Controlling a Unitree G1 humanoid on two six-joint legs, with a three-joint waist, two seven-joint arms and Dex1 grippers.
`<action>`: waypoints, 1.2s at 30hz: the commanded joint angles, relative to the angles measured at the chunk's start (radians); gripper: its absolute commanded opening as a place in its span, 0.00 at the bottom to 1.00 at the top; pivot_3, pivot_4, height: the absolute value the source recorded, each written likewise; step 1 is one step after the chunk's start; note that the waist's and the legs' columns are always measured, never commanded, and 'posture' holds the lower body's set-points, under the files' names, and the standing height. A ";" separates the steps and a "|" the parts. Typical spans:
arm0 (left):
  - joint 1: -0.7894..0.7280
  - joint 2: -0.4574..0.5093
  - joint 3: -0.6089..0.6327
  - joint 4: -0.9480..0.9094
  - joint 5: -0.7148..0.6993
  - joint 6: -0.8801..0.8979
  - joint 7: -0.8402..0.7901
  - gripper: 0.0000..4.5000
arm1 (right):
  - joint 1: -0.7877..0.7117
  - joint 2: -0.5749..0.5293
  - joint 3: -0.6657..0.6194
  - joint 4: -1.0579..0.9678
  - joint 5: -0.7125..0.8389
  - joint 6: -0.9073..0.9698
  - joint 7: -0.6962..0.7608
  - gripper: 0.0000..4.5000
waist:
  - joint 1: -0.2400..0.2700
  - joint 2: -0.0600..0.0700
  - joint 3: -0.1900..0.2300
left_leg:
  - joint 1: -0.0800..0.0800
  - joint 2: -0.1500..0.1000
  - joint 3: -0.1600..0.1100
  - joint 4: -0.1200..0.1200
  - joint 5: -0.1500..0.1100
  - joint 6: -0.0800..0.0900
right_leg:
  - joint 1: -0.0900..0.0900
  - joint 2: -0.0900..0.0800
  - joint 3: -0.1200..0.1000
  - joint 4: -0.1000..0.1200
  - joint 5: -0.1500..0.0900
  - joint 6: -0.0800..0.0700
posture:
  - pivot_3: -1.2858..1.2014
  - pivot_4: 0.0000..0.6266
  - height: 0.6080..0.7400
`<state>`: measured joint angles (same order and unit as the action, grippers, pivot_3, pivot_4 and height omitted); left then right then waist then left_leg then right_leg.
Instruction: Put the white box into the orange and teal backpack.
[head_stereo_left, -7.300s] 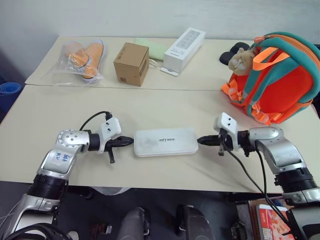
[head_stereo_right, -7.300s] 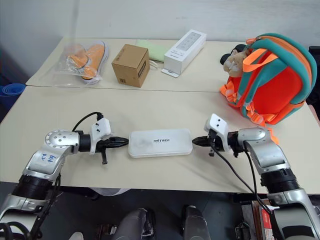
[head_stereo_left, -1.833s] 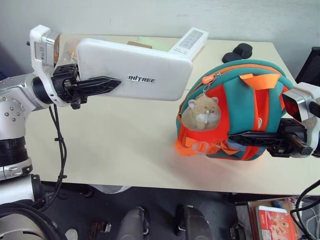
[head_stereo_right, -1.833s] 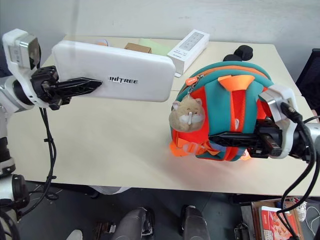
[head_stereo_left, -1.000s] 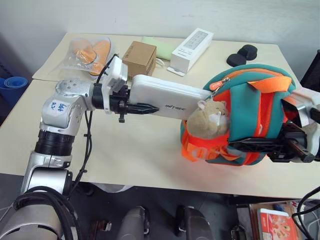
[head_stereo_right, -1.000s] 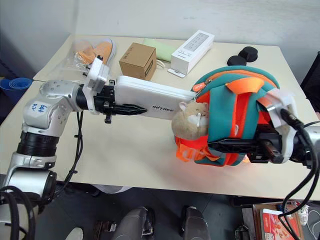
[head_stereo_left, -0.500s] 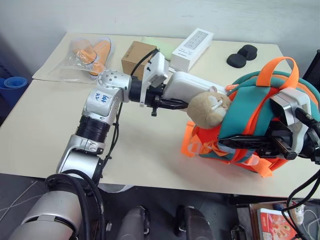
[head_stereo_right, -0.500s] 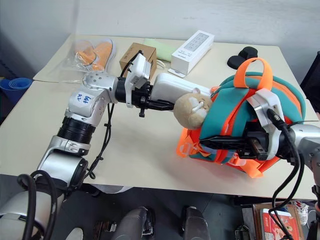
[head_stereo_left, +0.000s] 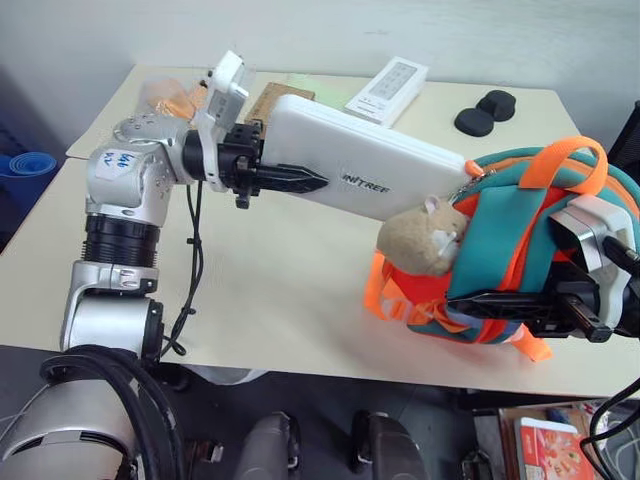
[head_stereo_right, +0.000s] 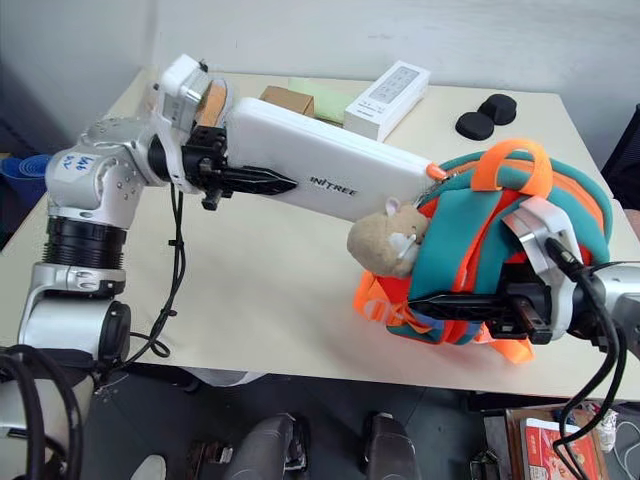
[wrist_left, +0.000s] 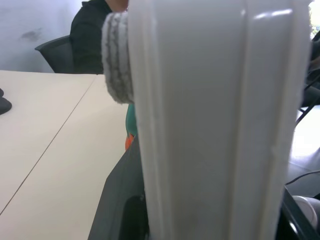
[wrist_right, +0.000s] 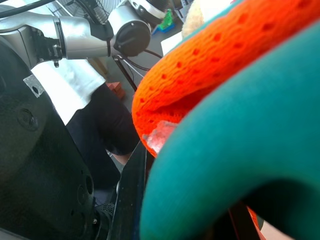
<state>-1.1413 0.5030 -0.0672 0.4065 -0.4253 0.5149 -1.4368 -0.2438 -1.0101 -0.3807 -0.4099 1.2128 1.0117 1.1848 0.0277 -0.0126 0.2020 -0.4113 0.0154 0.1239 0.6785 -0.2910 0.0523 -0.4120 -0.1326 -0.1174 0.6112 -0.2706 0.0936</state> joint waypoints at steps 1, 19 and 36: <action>0.006 -0.063 -0.073 0.003 0.057 -0.130 -0.020 0.30 | -0.007 -0.016 -0.021 -0.035 0.033 -0.001 -0.012 0.01 | -0.001 0.000 0.000 | 0.000 0.000 0.000 0.000 0.000 0.000 | 0.000 0.000 0.001 0.000 0.000 0.000 | 0.52 0.24 1.00; -0.079 -0.395 -0.125 0.287 0.180 -0.296 0.125 0.30 | 0.014 0.038 -0.009 -0.096 0.018 -0.067 -0.138 0.01 | 0.001 0.000 0.000 | -0.009 0.000 -0.003 0.005 -0.002 0.003 | -0.004 -0.001 0.001 0.000 0.002 0.004 | 0.52 0.24 1.00; -0.015 -0.310 -0.092 0.149 0.191 -0.174 0.145 0.82 | 0.076 0.092 0.035 -0.111 -0.077 -0.137 -0.227 0.00 | -0.014 0.001 0.000 | -0.009 0.000 -0.002 0.005 -0.001 0.004 | -0.004 0.000 -0.005 -0.004 0.004 0.007 | 0.52 0.24 1.00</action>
<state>-1.1616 0.1682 -0.1777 0.6446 -0.1970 0.3091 -1.2523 -0.1702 -0.9275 -0.3364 -0.5067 1.1301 0.8911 0.9653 0.0140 -0.0116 0.2015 -0.4199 0.0155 0.1222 0.6832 -0.2924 0.0562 -0.4161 -0.1326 -0.1226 0.6076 -0.2665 0.1005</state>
